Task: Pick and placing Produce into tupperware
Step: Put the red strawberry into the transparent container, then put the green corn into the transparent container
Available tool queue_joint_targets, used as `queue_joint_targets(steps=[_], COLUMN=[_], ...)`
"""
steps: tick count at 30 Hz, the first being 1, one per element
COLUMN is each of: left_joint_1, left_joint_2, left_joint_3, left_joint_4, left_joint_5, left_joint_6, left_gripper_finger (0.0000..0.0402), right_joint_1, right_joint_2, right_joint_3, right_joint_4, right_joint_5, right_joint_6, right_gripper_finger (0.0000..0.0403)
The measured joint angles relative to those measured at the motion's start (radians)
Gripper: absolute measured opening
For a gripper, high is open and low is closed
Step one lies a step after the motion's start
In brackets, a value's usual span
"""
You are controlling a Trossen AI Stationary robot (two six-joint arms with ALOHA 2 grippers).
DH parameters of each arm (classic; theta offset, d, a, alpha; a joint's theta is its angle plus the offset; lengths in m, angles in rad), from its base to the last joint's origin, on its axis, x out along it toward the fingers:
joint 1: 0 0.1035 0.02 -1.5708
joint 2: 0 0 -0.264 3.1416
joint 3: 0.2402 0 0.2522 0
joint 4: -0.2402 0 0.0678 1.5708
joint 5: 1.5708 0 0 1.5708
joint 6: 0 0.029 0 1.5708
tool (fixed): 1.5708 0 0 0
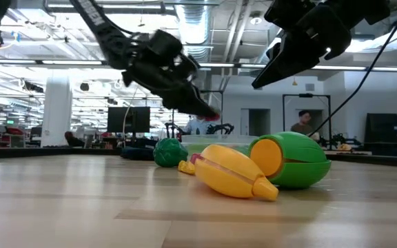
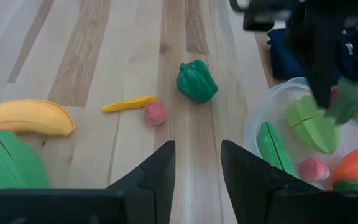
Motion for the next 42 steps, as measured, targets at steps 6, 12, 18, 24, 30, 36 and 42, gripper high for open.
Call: queue_joint_targets(steps=[6, 12, 18, 24, 30, 36, 42], left_joint_1=[0.0, 0.0, 0.0, 0.0, -0.001, -0.001, -0.003], left_joint_2=[0.087, 0.098, 0.098, 0.098, 0.098, 0.097, 0.095], left_joint_3=[0.139, 0.175, 0.175, 0.175, 0.175, 0.175, 0.175], left_joint_4=[-0.232, -0.327, -0.329, -0.324, -0.319, -0.319, -0.32], left_joint_5=[0.0, -0.004, -0.011, -0.015, -0.008, -0.008, 0.0], left_joint_6=[0.0, 0.01, 0.016, 0.016, 0.016, 0.015, 0.016], left_gripper_finger=[0.0151, 0.0152, 0.0153, 0.0153, 0.0164, 0.0201, 0.0222], right_joint_1=[0.0, 0.001, 0.001, 0.001, 0.001, 0.001, 0.001], right_joint_2=[0.0, 0.0, 0.0, 0.0, 0.0, 0.0, 0.0], right_joint_3=[0.0, 0.0, 0.0, 0.0, 0.0, 0.0, 0.0], right_joint_4=[-0.005, -0.023, -0.023, -0.023, -0.023, -0.023, -0.023], right_joint_5=[0.0, -0.001, -0.001, -0.001, -0.001, -0.001, -0.001], right_joint_6=[0.0, 0.001, 0.001, 0.001, 0.001, 0.001, 0.001], right_gripper_finger=[0.0121, 0.0121, 0.0121, 0.0121, 0.0121, 0.0121, 0.0121])
